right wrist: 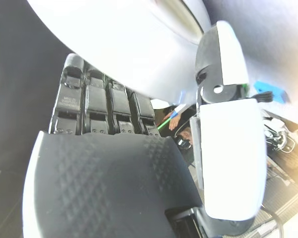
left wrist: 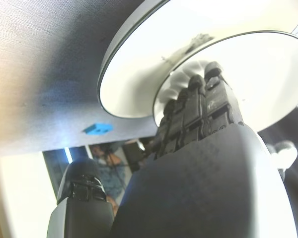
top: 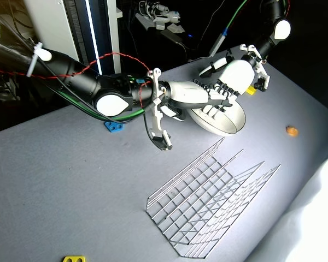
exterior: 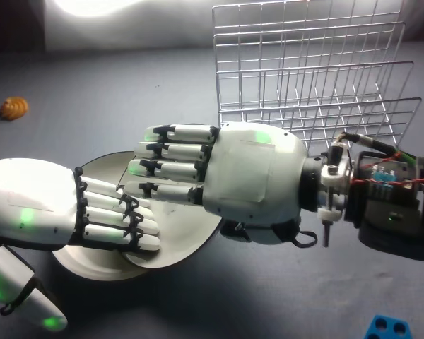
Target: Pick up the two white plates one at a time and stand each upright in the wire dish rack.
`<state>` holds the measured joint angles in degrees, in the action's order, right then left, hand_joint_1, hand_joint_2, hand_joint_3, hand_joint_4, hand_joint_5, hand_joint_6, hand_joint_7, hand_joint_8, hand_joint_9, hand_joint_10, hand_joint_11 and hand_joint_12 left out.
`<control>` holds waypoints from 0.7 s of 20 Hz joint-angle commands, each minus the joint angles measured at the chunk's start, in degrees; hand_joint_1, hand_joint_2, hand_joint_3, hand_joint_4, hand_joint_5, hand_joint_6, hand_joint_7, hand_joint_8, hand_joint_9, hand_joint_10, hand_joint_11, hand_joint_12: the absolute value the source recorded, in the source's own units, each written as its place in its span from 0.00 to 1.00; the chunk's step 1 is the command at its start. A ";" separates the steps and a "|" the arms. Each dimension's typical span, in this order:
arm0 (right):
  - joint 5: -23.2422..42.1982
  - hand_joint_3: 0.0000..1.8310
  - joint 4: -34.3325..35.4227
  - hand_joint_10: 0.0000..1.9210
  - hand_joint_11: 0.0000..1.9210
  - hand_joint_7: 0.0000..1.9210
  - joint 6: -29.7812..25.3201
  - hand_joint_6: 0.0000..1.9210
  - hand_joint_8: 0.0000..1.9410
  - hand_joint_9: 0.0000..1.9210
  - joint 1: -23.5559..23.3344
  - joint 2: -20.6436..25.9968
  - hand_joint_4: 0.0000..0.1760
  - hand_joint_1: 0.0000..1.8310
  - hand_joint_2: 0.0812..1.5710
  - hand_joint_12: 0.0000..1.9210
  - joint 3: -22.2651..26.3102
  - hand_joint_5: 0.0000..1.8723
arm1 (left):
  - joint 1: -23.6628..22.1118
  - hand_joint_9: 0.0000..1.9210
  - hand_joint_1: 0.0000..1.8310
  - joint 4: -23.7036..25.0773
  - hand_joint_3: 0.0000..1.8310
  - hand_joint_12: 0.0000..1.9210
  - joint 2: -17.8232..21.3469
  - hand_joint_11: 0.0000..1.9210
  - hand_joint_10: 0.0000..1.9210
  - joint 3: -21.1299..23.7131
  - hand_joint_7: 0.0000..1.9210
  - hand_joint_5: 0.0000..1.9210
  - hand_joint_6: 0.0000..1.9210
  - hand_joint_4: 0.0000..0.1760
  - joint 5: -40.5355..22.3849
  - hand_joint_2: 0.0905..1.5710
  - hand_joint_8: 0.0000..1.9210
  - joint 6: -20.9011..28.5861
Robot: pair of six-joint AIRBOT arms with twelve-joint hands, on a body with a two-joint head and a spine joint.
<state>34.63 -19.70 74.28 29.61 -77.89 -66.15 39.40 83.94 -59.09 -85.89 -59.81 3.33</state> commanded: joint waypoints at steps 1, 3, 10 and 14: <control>7.11 0.00 0.54 0.01 0.00 0.06 0.30 0.00 0.00 0.07 -0.04 -0.41 0.00 0.58 0.67 0.22 -0.45 0.10 | -0.06 0.00 0.00 -1.18 0.00 0.00 -0.89 0.00 0.00 0.06 0.00 0.01 0.00 0.00 -1.85 0.69 0.00 0.25; 7.20 0.00 0.54 0.01 0.00 0.12 0.34 0.01 0.01 0.12 -0.06 -1.54 0.00 0.56 0.69 0.36 -1.86 0.16 | -0.08 0.00 0.00 -1.18 0.00 0.00 -0.96 0.00 0.00 0.03 0.01 0.02 0.00 0.00 -1.84 0.69 0.00 0.25; 7.45 0.00 0.54 0.01 0.22 0.46 0.57 0.01 0.00 0.43 -0.01 -1.78 0.00 0.59 0.67 0.50 -2.30 0.47 | -0.13 0.00 0.00 -1.18 0.01 0.00 -1.01 0.00 0.00 -0.03 0.00 0.01 0.00 0.00 -1.84 0.70 0.00 0.25; 7.96 0.00 0.54 0.01 0.37 0.55 0.59 0.53 0.39 0.58 -0.22 -1.75 0.06 0.67 0.68 0.45 -2.30 0.53 | -0.18 0.00 0.00 -1.19 0.00 0.00 -0.85 0.00 0.00 0.17 0.00 0.01 0.00 0.00 -1.86 0.70 0.00 0.25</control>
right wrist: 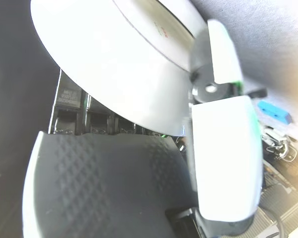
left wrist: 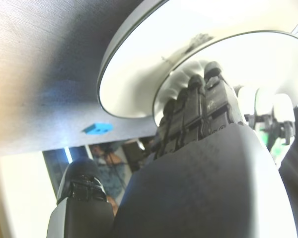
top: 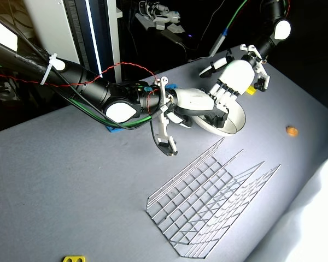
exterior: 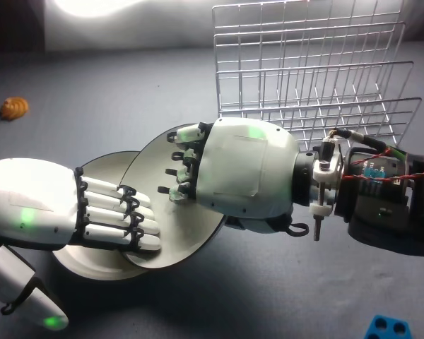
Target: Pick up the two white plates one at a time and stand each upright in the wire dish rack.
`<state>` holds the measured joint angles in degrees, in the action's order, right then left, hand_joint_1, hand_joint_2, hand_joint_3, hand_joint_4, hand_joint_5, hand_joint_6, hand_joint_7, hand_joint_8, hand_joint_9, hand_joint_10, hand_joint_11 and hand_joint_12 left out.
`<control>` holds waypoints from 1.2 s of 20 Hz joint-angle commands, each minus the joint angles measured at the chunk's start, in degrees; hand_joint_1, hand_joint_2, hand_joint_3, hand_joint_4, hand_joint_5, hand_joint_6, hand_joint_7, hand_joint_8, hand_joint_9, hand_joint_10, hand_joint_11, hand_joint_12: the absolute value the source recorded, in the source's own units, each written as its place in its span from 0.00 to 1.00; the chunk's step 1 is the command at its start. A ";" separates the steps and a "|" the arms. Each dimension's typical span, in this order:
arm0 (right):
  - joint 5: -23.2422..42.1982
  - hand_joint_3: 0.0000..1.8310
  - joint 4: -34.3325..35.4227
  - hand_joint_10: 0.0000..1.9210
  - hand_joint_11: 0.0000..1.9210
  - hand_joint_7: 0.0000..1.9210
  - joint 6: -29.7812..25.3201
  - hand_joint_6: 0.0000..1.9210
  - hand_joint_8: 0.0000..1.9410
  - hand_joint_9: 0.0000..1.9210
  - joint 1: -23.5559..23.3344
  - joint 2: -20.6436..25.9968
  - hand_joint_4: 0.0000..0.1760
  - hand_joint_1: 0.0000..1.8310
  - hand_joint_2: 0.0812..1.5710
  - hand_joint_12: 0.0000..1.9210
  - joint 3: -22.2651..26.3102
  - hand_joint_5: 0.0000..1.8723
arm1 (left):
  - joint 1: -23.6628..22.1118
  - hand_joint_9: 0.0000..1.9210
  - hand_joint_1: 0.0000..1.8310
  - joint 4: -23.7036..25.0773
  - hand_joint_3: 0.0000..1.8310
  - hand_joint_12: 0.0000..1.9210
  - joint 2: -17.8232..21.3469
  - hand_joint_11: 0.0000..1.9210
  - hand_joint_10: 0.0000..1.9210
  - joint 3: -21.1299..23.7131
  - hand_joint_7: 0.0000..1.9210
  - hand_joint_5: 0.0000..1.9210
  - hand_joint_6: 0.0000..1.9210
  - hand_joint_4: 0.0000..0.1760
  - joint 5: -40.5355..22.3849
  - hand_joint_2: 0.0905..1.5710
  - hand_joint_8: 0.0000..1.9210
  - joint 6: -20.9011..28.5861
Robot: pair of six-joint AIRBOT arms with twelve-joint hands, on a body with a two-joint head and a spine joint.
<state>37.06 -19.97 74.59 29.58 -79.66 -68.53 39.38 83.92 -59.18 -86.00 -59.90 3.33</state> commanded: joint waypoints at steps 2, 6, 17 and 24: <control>5.83 0.00 0.82 0.02 0.40 0.56 0.29 0.51 0.37 0.62 -0.41 0.05 0.02 0.67 0.68 0.45 0.09 0.55 | -0.39 0.00 0.00 -1.35 0.00 0.00 -0.52 0.00 0.00 0.53 0.00 0.01 0.00 0.00 -2.05 0.70 0.00 0.31; 5.94 0.00 0.90 0.01 0.39 0.54 0.28 0.49 0.43 0.62 -0.44 0.07 0.10 0.67 0.68 0.46 0.12 0.56 | -2.67 0.00 0.00 -2.15 0.00 0.00 0.64 0.00 0.00 0.39 0.00 0.01 0.00 0.00 -3.26 0.71 0.00 1.42; 6.57 0.00 1.94 0.00 0.40 0.56 0.28 0.47 0.41 0.63 -1.72 0.38 0.17 0.67 0.67 0.48 1.78 0.56 | -7.97 0.00 0.00 -2.81 0.00 0.00 8.54 0.00 0.00 1.98 0.00 0.00 0.00 0.00 -4.90 0.70 0.00 3.42; 7.13 0.00 2.73 0.00 0.39 0.56 0.29 0.48 0.41 0.63 -3.98 4.00 0.17 0.67 0.67 0.48 7.43 0.56 | -8.05 0.00 0.00 1.83 0.00 0.00 12.07 0.00 0.00 0.33 0.00 0.00 0.00 0.00 -4.90 0.70 0.00 3.74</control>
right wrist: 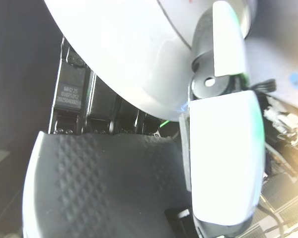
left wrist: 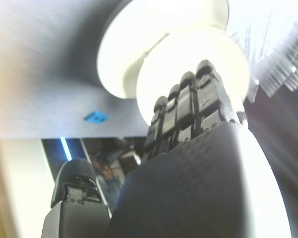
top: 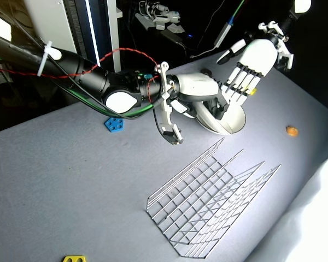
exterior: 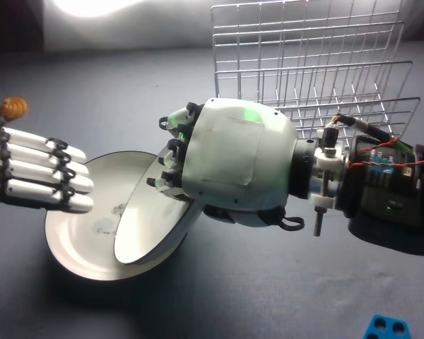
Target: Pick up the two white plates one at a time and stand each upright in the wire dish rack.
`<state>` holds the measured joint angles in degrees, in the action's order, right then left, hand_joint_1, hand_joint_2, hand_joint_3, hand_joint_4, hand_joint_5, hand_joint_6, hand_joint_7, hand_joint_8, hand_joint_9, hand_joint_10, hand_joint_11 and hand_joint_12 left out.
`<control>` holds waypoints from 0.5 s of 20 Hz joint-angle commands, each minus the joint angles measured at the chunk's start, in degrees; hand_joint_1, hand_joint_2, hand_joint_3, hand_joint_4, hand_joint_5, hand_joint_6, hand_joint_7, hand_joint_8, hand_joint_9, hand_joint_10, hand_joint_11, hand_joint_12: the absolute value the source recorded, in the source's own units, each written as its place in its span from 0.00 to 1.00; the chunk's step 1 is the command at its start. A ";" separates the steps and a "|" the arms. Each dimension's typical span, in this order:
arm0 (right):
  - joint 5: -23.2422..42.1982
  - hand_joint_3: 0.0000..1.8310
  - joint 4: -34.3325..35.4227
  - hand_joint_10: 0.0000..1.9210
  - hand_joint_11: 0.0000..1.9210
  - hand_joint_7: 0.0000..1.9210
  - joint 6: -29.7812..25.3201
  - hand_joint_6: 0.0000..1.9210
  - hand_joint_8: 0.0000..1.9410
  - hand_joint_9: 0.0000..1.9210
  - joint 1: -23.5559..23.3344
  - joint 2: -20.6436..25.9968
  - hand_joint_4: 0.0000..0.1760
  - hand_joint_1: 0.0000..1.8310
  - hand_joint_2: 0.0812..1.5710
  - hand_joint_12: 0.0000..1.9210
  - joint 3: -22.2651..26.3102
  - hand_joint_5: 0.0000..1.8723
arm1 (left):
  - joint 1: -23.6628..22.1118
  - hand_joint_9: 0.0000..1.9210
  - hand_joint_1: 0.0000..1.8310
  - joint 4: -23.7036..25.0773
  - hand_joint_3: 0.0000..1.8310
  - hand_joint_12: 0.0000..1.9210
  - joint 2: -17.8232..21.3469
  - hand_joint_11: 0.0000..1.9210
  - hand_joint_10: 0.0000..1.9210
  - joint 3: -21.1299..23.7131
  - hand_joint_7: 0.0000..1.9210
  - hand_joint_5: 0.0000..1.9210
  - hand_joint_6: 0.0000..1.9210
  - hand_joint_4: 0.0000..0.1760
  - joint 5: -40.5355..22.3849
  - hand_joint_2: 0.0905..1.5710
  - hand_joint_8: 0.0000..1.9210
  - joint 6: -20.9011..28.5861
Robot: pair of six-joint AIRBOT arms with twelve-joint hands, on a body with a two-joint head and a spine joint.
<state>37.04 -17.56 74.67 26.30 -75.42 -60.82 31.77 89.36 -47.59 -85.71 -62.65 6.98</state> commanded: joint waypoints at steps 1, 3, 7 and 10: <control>7.15 0.00 0.35 0.00 0.39 0.56 0.21 0.48 0.40 0.63 -0.97 0.63 0.16 0.67 0.67 0.48 1.02 0.56 | -0.43 0.00 0.00 -3.61 0.00 0.00 0.92 0.00 0.00 -0.61 0.00 0.01 0.00 0.00 -2.17 0.71 0.00 0.09; 7.14 0.00 0.90 0.00 0.38 0.56 0.21 0.48 0.40 0.62 -1.47 1.74 0.14 0.67 0.67 0.48 2.41 0.57 | -0.42 0.01 0.00 -3.60 0.00 0.00 1.32 0.01 0.00 -1.22 0.01 0.02 0.01 0.00 -2.41 0.71 0.00 0.16; 7.03 0.00 4.65 0.00 0.40 0.60 0.21 0.41 0.33 0.64 -3.46 5.63 0.11 0.68 0.65 0.46 6.41 0.60 | -0.12 0.02 0.00 -3.33 0.00 0.00 1.64 0.01 0.01 -2.34 0.02 0.02 0.00 0.00 -2.01 0.71 0.01 0.15; 6.22 0.00 7.47 0.00 0.39 0.60 -0.60 0.41 0.33 0.63 -5.62 8.41 0.11 0.68 0.65 0.47 9.20 0.61 | 0.38 0.01 0.00 -3.33 0.00 0.00 1.61 0.00 0.00 -2.53 0.01 0.01 0.00 0.00 -1.29 0.70 0.00 -0.35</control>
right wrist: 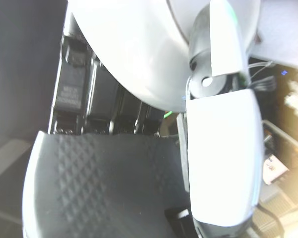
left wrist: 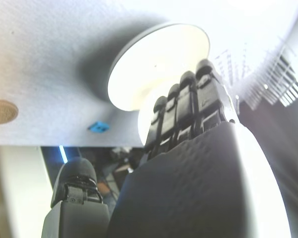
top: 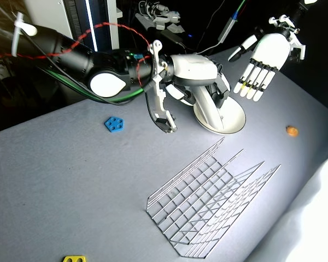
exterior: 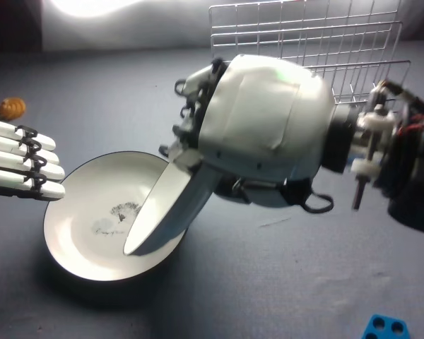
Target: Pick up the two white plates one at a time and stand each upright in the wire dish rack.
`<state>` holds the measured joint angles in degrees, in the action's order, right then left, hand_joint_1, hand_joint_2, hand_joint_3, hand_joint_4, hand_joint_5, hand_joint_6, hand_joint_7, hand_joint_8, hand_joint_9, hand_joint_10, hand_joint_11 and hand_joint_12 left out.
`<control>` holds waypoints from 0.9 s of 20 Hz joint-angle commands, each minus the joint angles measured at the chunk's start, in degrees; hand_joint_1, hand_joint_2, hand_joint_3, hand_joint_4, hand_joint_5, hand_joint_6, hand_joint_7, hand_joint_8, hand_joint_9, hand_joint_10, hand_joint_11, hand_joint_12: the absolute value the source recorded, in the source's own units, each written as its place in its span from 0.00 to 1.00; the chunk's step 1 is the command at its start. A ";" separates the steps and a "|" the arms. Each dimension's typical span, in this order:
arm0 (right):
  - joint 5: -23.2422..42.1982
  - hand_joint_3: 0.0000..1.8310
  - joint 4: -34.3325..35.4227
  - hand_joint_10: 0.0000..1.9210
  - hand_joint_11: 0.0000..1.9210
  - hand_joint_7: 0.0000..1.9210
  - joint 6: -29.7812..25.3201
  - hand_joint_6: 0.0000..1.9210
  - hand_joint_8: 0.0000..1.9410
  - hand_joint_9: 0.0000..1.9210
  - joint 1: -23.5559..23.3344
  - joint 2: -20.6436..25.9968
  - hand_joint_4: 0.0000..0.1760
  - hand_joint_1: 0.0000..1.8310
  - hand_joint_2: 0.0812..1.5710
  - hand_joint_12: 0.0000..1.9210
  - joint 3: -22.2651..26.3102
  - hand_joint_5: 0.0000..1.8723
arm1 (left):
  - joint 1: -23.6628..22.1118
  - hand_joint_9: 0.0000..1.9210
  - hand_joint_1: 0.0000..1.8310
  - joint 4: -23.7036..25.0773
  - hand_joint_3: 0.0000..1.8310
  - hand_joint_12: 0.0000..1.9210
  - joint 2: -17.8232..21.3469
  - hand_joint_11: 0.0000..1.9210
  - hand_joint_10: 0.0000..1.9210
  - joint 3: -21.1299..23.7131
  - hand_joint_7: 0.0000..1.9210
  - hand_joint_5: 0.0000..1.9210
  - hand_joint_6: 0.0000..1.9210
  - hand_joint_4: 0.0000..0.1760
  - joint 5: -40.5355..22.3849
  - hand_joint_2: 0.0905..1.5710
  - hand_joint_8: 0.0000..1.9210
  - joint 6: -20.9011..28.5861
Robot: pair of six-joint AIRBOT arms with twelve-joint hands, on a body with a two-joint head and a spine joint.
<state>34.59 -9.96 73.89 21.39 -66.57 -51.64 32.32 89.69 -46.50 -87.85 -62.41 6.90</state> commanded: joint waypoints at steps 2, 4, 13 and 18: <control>7.20 0.00 0.55 0.00 0.37 0.59 -1.67 0.42 0.34 0.63 -2.46 1.52 0.14 0.68 0.65 0.48 1.99 0.60 | -0.16 0.00 0.00 -3.65 0.00 0.00 0.43 0.00 0.00 -0.36 0.00 0.00 0.00 0.00 -0.74 0.70 0.00 -0.29; 6.80 0.00 0.71 0.00 0.38 0.62 -2.60 0.38 0.30 0.64 -3.74 3.01 0.13 0.68 0.64 0.49 3.57 0.62 | -0.18 0.01 0.00 -3.65 0.00 0.00 0.38 0.01 0.00 -0.16 0.02 0.02 0.01 0.00 -0.46 0.70 0.01 -0.28; -7.23 0.00 0.76 0.00 0.39 0.58 -27.04 0.44 0.36 0.62 -16.21 9.64 0.12 0.68 0.66 0.47 4.73 0.59 | -1.11 0.02 0.00 -2.86 0.00 0.00 -0.77 0.00 0.01 3.51 0.02 0.01 0.00 0.00 5.09 0.70 0.00 -0.27; -12.78 0.00 0.77 0.00 0.41 0.58 -41.46 0.45 0.37 0.63 -20.83 12.91 0.09 0.68 0.66 0.45 3.39 0.58 | -0.25 0.03 0.00 -1.14 0.00 0.01 -0.93 0.01 0.01 6.51 0.04 0.03 0.01 0.00 4.42 0.70 0.01 -0.09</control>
<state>13.93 -10.33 32.71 1.61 -53.93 -48.29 32.45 91.98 -47.75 -81.12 -56.40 6.74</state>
